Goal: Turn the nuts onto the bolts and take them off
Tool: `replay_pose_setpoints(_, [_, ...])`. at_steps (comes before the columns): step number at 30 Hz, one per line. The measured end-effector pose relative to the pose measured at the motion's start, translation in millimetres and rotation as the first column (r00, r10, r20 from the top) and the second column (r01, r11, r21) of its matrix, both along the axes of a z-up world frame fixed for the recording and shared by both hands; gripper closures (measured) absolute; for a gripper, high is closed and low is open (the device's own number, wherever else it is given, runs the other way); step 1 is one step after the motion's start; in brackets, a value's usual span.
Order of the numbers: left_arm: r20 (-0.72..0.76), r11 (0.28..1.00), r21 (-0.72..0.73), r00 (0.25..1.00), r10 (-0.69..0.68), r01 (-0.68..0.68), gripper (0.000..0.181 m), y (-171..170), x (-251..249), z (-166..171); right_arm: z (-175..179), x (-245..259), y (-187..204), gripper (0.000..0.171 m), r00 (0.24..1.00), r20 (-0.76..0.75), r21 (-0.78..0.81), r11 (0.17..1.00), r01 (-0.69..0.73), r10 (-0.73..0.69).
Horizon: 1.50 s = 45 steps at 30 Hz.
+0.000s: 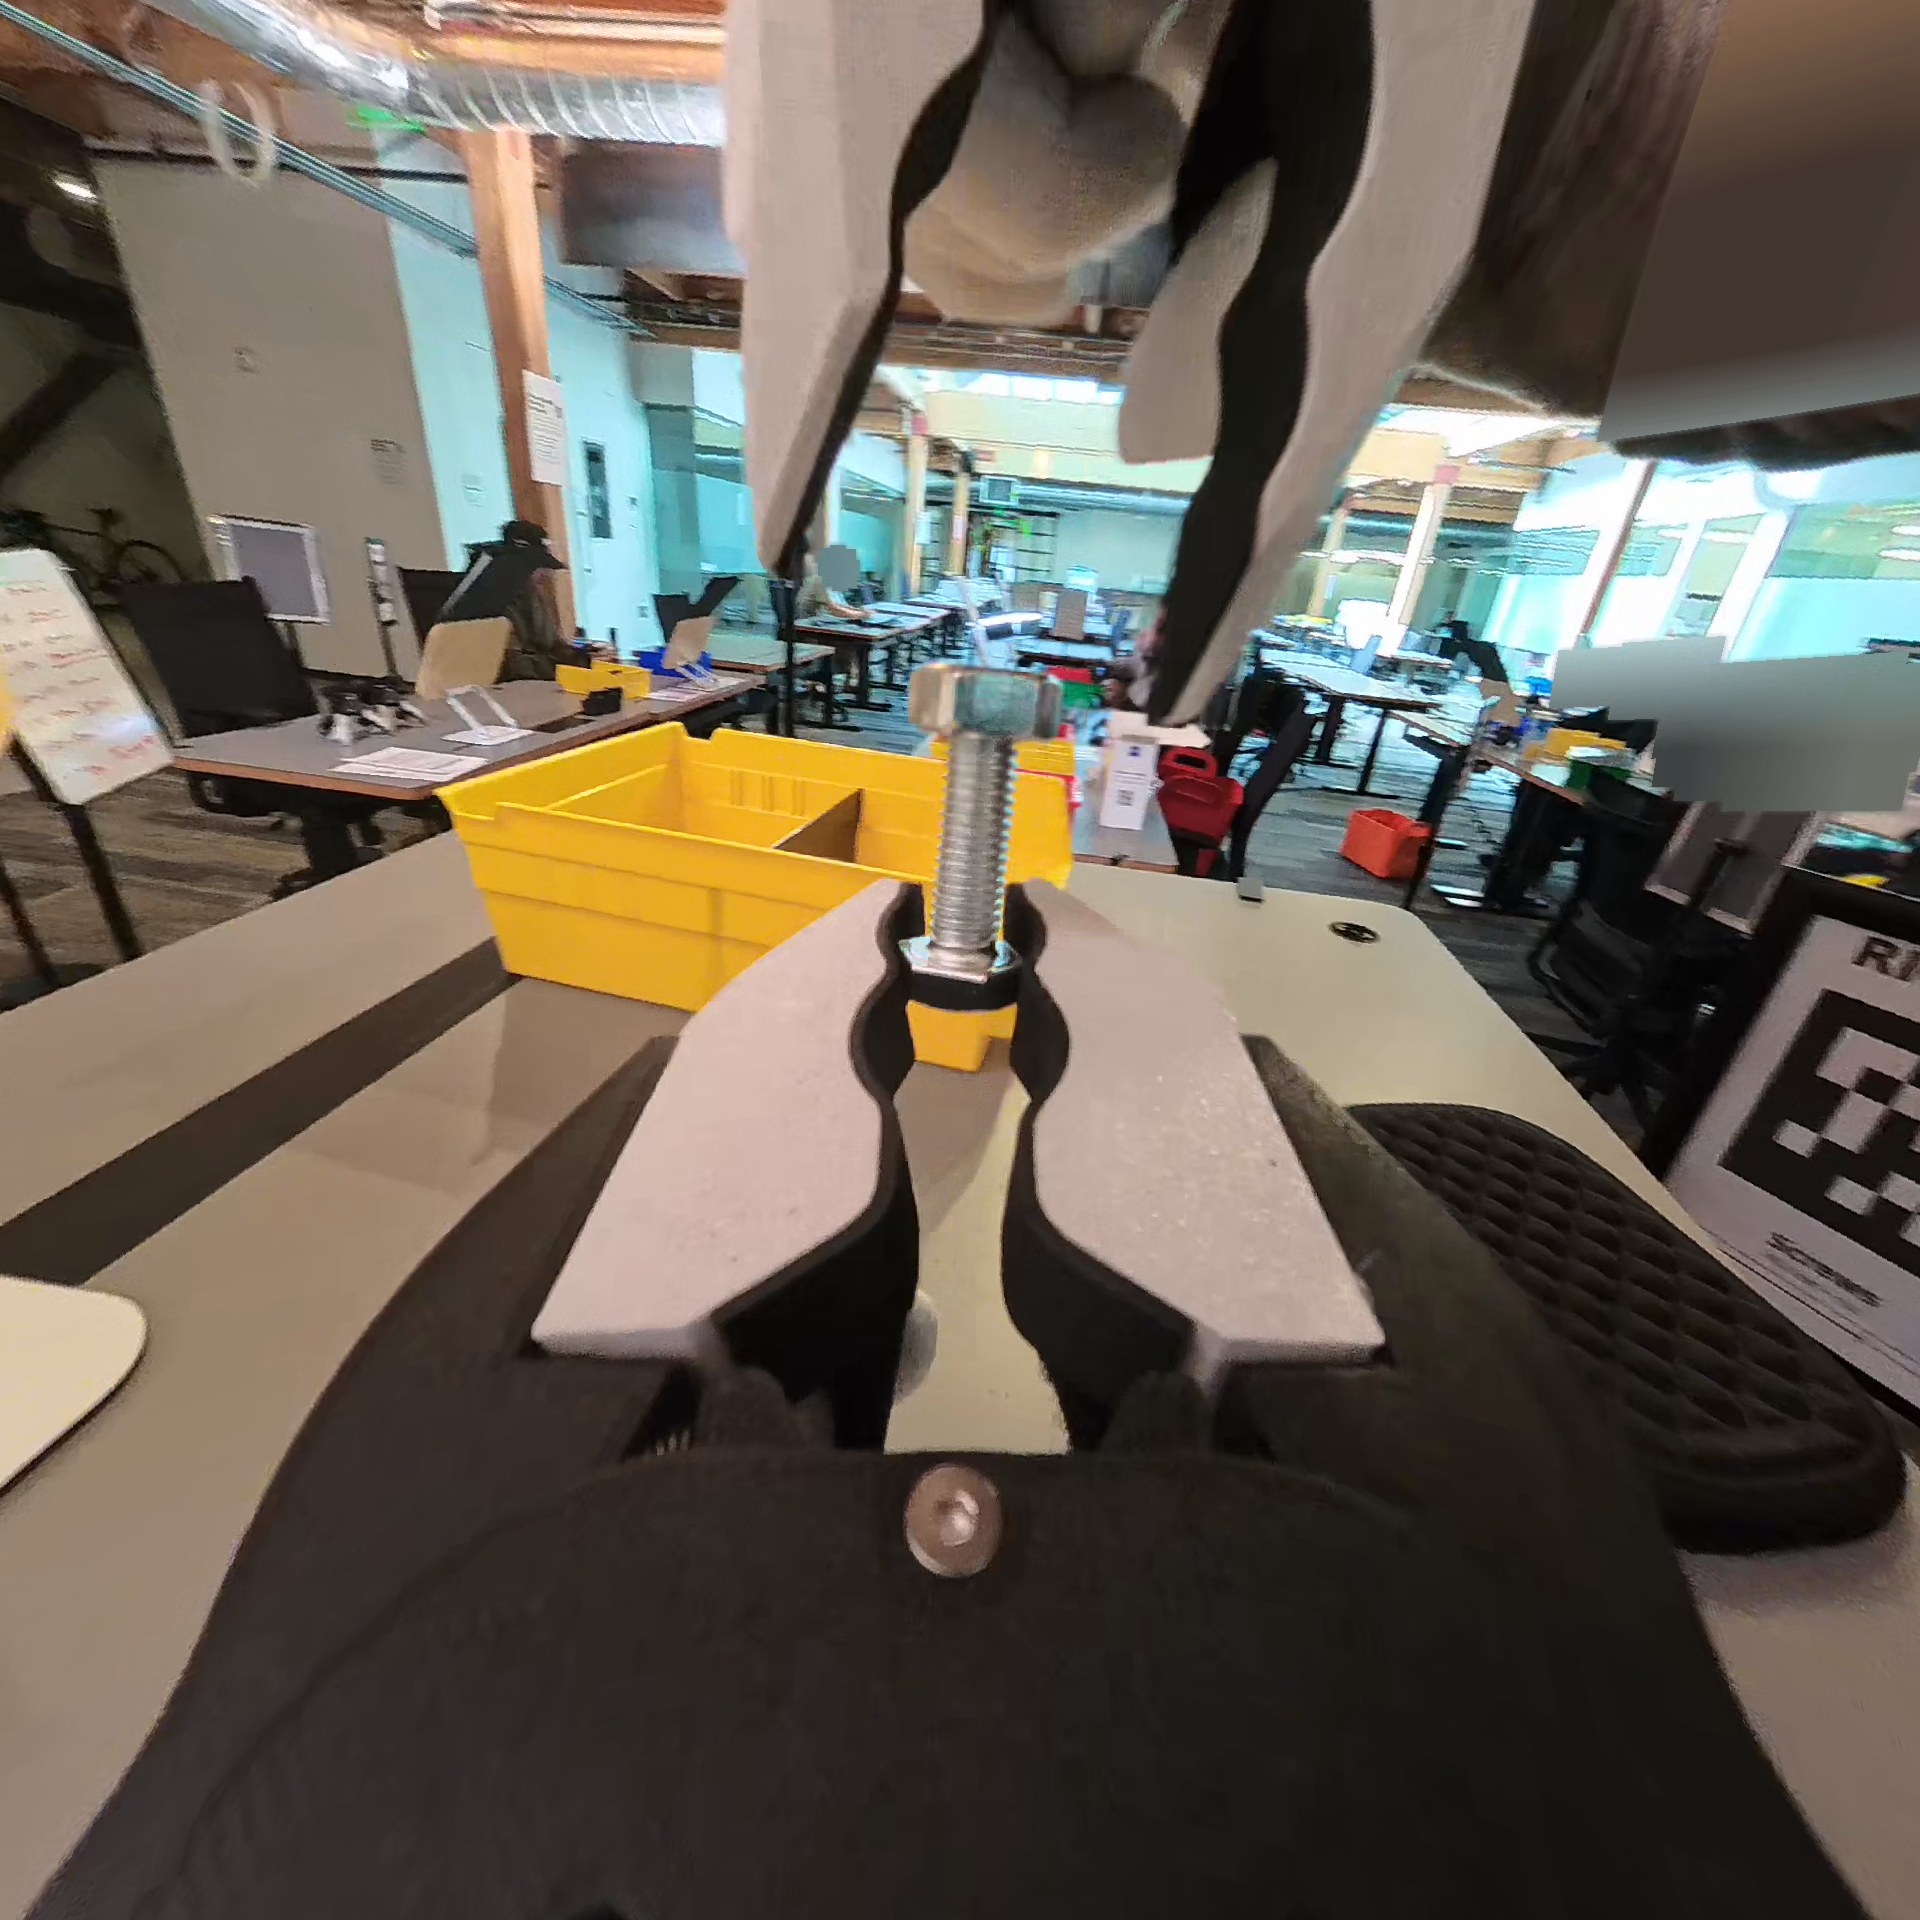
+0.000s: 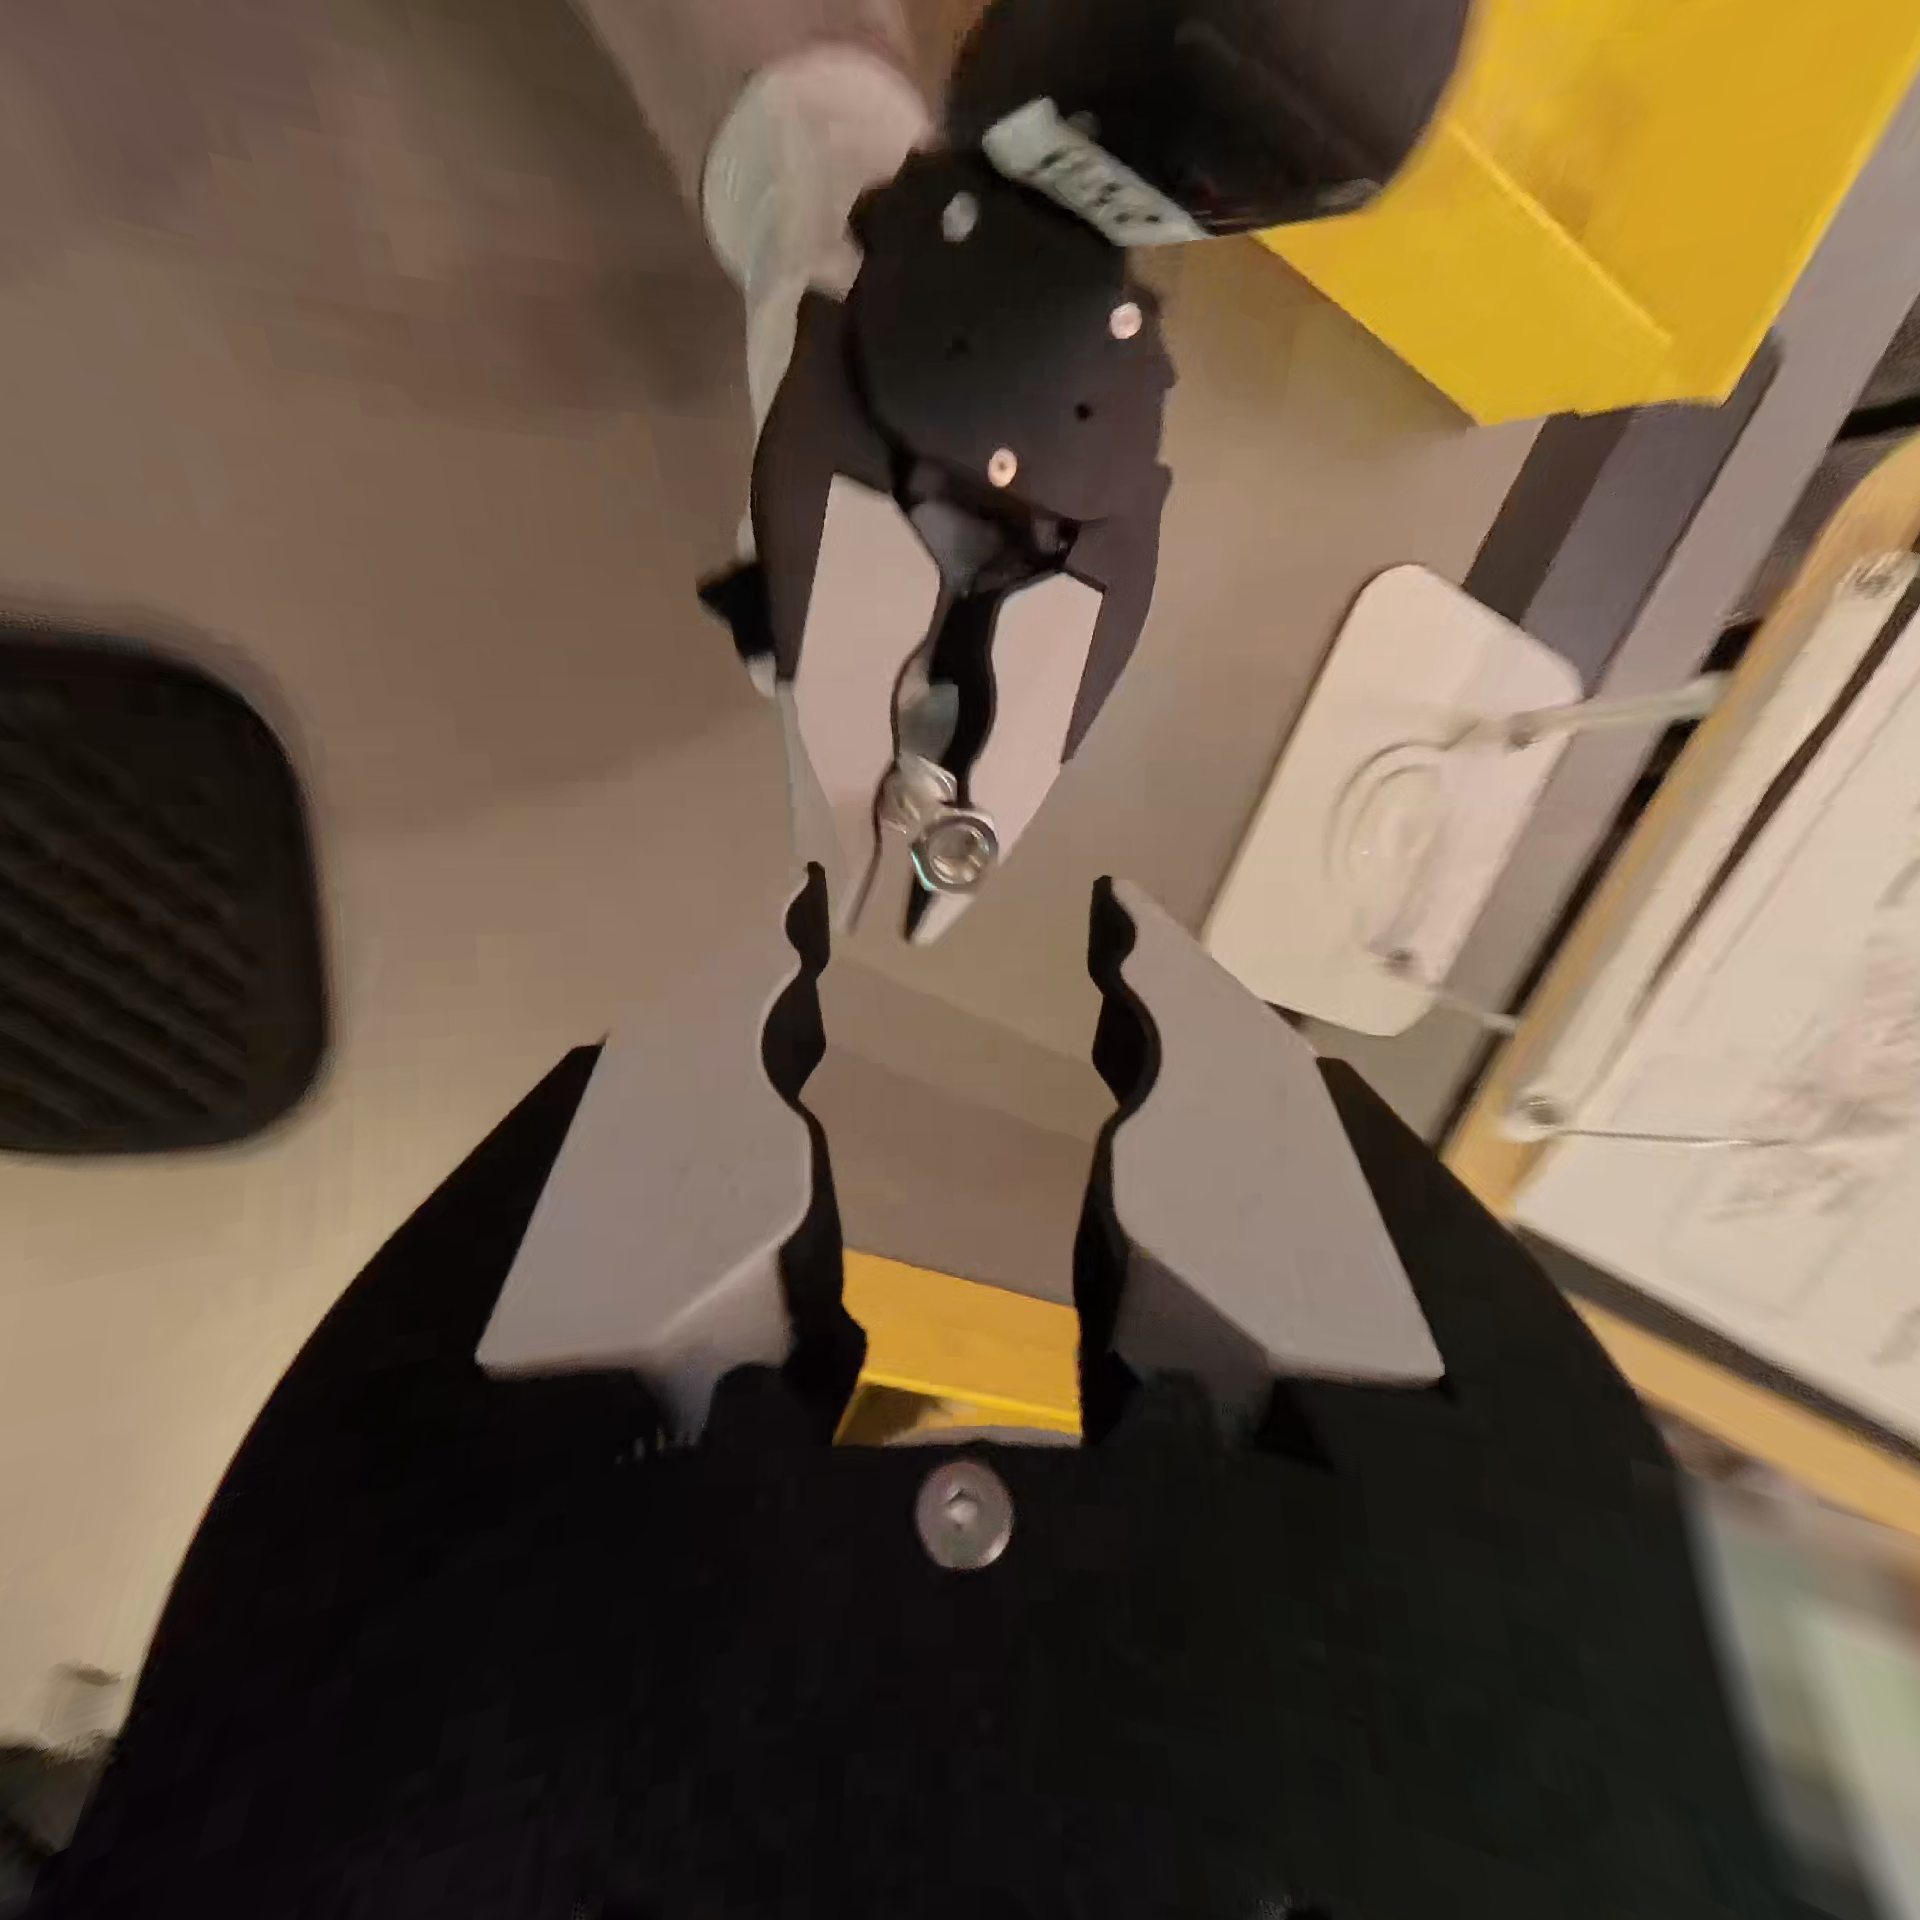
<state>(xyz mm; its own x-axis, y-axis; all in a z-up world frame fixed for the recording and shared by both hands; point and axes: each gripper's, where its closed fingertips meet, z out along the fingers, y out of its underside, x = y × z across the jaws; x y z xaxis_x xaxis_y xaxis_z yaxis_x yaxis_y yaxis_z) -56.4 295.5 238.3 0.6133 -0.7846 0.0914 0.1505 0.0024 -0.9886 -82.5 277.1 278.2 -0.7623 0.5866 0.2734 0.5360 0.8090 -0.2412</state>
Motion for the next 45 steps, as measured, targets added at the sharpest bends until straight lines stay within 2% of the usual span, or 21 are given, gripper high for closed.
replay_pose_setpoints(2, [-0.020,0.997,0.011,0.997,0.071,-0.071,0.166,5.9,-3.6,-1.0,4.8,-8.7,4.8,0.127,0.973,-0.017,-0.175,0.958,0.225,-0.232])
replay_pose_setpoints(4, [-0.025,0.992,0.015,0.991,0.129,-0.129,0.166,10.7,-6.6,-1.5,8.1,-11.8,0.0,0.125,0.920,0.045,-0.376,0.847,0.376,-0.388])
replay_pose_setpoints(6, [-0.028,0.983,0.014,0.982,0.186,-0.186,0.166,15.1,-10.2,-2.3,3.6,-13.1,7.0,0.128,0.856,0.093,-0.444,0.748,0.493,-0.509])
replay_pose_setpoints(10, [-0.044,0.974,0.027,0.973,0.225,-0.224,0.166,17.0,-12.2,-2.3,-15.3,-9.0,7.7,0.126,0.819,0.131,-0.435,0.710,0.554,-0.559])
replay_pose_setpoints(15, [-0.054,0.970,0.029,0.969,0.243,-0.242,0.166,18.1,-14.0,-2.1,-20.1,-13.3,5.4,0.155,0.825,0.099,-0.428,0.725,0.540,-0.556])
replay_pose_setpoints(19, [-0.054,0.978,0.037,0.977,0.206,-0.205,0.166,15.4,-14.1,0.2,-18.1,-15.1,4.2,0.155,0.891,0.030,-0.344,0.832,0.435,-0.453])
replay_pose_setpoints(21, [-0.043,0.989,0.034,0.989,0.144,-0.142,0.166,9.9,-8.9,2.5,-16.0,-11.9,0.4,0.155,0.947,0.011,-0.263,0.912,0.314,-0.322])
replay_pose_setpoints(23, [-0.019,1.000,0.025,1.000,-0.005,0.006,0.166,-3.9,3.6,4.1,-14.3,-4.4,-7.5,0.155,0.995,0.005,-0.134,0.986,0.104,-0.104])
replay_pose_setpoints(24, [0.004,0.998,0.012,0.998,-0.057,0.057,0.166,-8.7,7.2,4.6,-12.6,-1.5,-8.7,0.155,1.000,0.014,-0.063,0.998,0.023,-0.022])
replay_pose_setpoints(26, [0.065,0.965,-0.031,0.964,-0.256,0.259,0.166,-28.1,19.7,4.2,-8.0,4.5,-11.0,0.155,0.987,0.051,0.079,0.984,-0.158,0.154])
replay_pose_setpoints(27, [0.078,0.960,-0.024,0.958,-0.277,0.279,0.166,-31.1,20.8,5.1,-2.2,4.1,-15.8,0.155,0.969,0.037,0.120,0.962,-0.247,0.244])
replay_pose_setpoints(28, [0.071,0.959,-0.032,0.957,-0.281,0.283,0.166,-31.1,21.7,3.6,6.0,0.5,-16.1,0.155,0.972,0.020,0.128,0.963,-0.235,0.235])
replay_pose_setpoints(30, [0.044,0.966,-0.030,0.965,-0.257,0.259,0.166,-28.4,19.6,0.4,23.0,-4.9,-8.4,0.155,0.985,-0.034,0.103,0.981,-0.165,0.169])
replay_pose_setpoints(33, [0.048,0.977,-0.033,0.977,-0.210,0.211,0.166,-20.7,9.1,0.6,38.0,4.6,24.2,0.155,0.996,-0.080,0.101,0.995,-0.016,0.025])
replay_pose_setpoints(37, [0.052,0.988,-0.043,0.988,-0.148,0.151,0.166,-11.2,0.0,-0.8,45.3,46.7,80.9,0.155,0.967,-0.111,0.158,0.957,0.244,-0.229])
replay_pose_setpoints(41, [0.053,0.991,-0.046,0.991,-0.123,0.125,0.166,-7.6,-0.4,-2.4,20.1,117.4,136.9,0.155,0.868,-0.088,0.204,0.844,0.496,-0.489])
replay_pose_setpoints(45, [0.033,0.992,-0.052,0.993,-0.115,0.117,0.166,-6.7,3.2,-6.4,-43.5,178.5,167.3,0.155,0.748,-0.003,0.144,0.740,0.657,-0.664])
